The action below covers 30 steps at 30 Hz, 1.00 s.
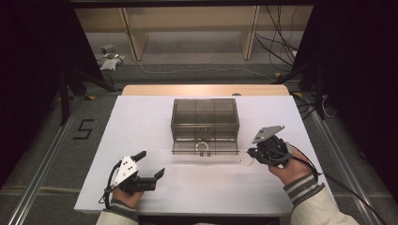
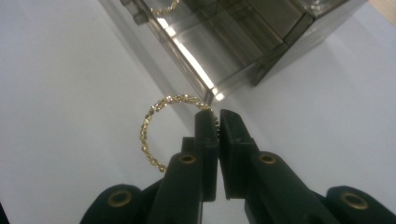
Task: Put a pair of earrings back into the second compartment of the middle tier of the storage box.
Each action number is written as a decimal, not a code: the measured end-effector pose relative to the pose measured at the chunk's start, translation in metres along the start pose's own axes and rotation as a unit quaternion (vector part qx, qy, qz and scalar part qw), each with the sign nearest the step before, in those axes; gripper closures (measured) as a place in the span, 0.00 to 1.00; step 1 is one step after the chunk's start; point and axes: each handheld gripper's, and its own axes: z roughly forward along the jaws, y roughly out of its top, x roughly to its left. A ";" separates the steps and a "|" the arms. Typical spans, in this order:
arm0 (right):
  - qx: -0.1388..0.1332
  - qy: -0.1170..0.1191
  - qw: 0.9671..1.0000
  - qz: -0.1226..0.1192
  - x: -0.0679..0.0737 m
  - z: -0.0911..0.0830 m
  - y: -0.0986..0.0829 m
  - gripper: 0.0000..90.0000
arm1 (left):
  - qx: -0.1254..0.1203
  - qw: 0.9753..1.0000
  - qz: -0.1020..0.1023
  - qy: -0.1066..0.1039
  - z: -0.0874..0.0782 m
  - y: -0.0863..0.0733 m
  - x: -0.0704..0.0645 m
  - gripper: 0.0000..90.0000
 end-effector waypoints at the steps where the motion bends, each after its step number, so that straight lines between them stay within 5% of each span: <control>1: -0.001 0.001 1.000 0.001 0.001 0.000 0.002 0.97 | 0.000 1.000 0.000 -0.001 0.000 0.000 0.000 0.08; 30: -0.018 -0.003 1.000 -0.011 0.010 0.039 0.066 0.97 | 0.000 1.000 0.001 -0.001 0.000 0.000 0.001 0.08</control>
